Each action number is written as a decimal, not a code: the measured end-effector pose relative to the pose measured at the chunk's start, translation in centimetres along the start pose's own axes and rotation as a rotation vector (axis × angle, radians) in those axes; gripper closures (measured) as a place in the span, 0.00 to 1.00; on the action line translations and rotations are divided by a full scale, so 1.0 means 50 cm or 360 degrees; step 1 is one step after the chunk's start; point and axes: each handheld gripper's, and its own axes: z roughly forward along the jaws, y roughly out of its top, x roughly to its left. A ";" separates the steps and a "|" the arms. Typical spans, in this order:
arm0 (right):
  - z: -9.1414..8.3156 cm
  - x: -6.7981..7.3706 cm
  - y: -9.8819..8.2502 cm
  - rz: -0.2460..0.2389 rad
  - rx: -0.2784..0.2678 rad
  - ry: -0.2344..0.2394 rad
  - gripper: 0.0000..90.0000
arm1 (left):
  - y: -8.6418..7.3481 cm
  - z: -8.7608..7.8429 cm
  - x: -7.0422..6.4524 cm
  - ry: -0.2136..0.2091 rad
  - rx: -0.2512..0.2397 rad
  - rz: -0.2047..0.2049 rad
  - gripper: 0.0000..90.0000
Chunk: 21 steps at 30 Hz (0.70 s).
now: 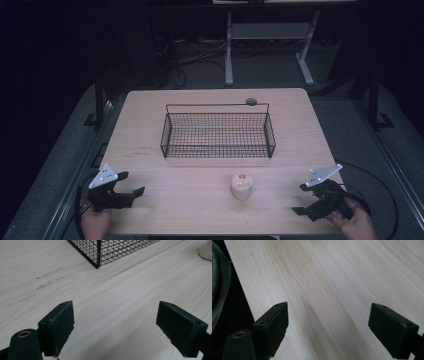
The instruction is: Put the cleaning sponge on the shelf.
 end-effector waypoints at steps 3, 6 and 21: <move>0.002 0.005 0.009 -0.0018 0.0002 0.0001 0.18 | -0.001 -0.001 -0.001 0.0000 0.0000 0.0002 0.15; 0.004 0.007 0.019 -0.0036 0.0011 0.0011 0.17 | -0.002 -0.004 -0.001 0.0009 -0.0003 0.0001 0.15; 0.026 0.017 0.064 -0.0140 0.0061 0.0062 0.17 | -0.004 -0.004 -0.002 0.0013 -0.0001 -0.0005 0.15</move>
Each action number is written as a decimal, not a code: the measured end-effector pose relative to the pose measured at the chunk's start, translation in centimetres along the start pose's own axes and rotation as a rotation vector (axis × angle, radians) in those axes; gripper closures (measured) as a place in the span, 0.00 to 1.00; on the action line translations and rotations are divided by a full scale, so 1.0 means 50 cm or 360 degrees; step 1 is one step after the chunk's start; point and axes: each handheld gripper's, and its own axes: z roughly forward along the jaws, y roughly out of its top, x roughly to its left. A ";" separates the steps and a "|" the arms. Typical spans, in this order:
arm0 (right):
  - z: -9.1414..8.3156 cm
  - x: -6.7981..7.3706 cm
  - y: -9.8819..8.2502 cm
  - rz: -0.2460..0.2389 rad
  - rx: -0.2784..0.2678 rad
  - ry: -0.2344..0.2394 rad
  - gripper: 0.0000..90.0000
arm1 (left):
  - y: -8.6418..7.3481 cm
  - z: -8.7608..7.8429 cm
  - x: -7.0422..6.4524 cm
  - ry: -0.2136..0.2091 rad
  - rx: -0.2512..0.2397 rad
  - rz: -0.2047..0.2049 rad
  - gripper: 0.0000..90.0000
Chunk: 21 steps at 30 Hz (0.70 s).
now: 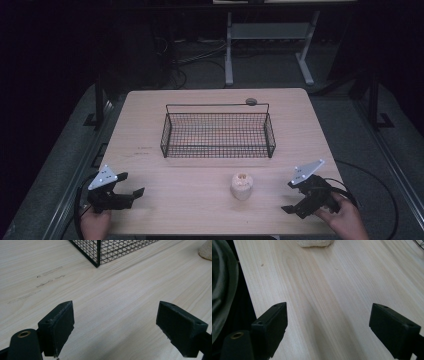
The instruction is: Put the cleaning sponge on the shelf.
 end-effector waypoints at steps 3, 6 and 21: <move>0.001 0.001 0.010 -0.0020 0.0010 0.0007 0.17 | 0.000 0.000 0.000 0.0001 -0.0001 0.0000 0.15; 0.001 0.002 0.018 -0.0039 0.0014 0.0005 0.17 | 0.000 0.000 0.000 -0.0001 -0.0004 -0.0002 0.15; 0.004 0.009 0.077 -0.0157 0.0058 0.0042 0.17 | 0.001 -0.001 -0.001 -0.0003 -0.0004 0.0004 0.15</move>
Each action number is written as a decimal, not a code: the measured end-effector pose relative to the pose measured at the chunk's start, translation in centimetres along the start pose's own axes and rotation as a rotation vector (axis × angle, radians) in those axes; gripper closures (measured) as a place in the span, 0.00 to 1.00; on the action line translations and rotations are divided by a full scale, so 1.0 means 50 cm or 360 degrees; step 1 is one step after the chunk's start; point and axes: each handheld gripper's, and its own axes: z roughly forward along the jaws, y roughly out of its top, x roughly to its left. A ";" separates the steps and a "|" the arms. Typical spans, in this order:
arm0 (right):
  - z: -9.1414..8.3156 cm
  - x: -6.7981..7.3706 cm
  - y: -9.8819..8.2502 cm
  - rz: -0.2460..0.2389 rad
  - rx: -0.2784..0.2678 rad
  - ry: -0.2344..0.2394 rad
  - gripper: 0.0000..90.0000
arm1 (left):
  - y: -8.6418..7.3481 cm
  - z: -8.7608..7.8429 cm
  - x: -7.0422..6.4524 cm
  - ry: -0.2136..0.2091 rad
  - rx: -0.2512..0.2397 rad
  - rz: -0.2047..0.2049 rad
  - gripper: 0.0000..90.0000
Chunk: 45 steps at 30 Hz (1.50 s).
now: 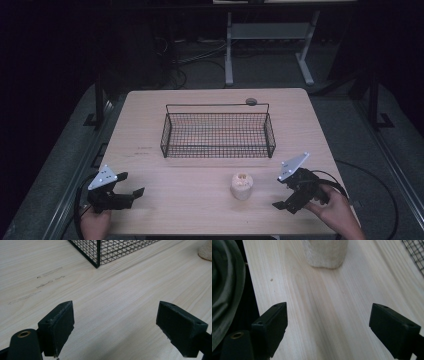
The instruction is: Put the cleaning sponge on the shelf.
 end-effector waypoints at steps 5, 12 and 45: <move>0.000 0.000 0.029 -0.0042 0.0024 0.0012 0.17 | 0.001 -0.001 -0.001 0.0003 0.0000 0.0002 0.15; 0.009 -0.003 0.073 -0.0106 0.0064 0.0048 0.17 | -0.001 -0.003 0.002 0.0005 -0.0007 -0.0004 0.15; 0.049 -0.006 0.178 -0.0245 0.0162 0.0137 0.17 | -0.001 -0.007 0.002 0.0003 -0.0018 -0.0008 0.15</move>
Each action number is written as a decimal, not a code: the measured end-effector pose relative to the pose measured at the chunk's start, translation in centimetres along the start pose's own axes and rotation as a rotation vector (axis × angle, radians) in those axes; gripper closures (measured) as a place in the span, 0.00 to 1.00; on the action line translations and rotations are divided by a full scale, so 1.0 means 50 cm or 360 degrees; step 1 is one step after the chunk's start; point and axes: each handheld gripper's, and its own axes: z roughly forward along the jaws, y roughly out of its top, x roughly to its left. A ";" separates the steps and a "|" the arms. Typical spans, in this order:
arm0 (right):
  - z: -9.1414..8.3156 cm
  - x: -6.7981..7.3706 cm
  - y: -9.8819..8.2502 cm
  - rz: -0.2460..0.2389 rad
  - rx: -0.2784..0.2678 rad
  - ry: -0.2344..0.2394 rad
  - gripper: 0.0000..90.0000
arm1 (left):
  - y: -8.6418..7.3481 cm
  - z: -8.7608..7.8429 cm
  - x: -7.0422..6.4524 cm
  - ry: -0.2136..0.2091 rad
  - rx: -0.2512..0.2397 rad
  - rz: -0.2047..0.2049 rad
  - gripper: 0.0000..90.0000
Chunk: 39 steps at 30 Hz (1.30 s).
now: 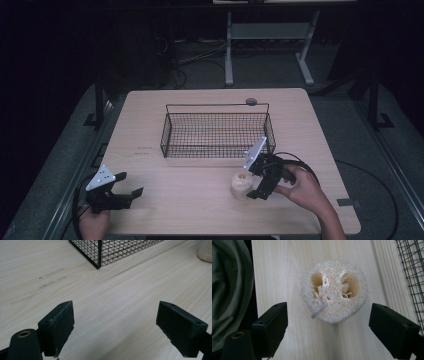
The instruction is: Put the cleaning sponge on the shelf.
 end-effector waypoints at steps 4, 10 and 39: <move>0.000 0.001 0.008 -0.0013 0.0004 0.0002 0.17 | 0.000 0.000 0.000 0.0002 -0.0001 -0.0002 0.15; 0.002 0.002 0.019 -0.0039 0.0016 -0.0014 0.17 | 0.000 0.001 0.001 -0.0003 0.0001 -0.0001 0.15; 0.030 -0.008 0.063 -0.0115 0.0116 0.0032 0.31 | 0.000 0.000 0.002 -0.0003 -0.0011 -0.0007 0.15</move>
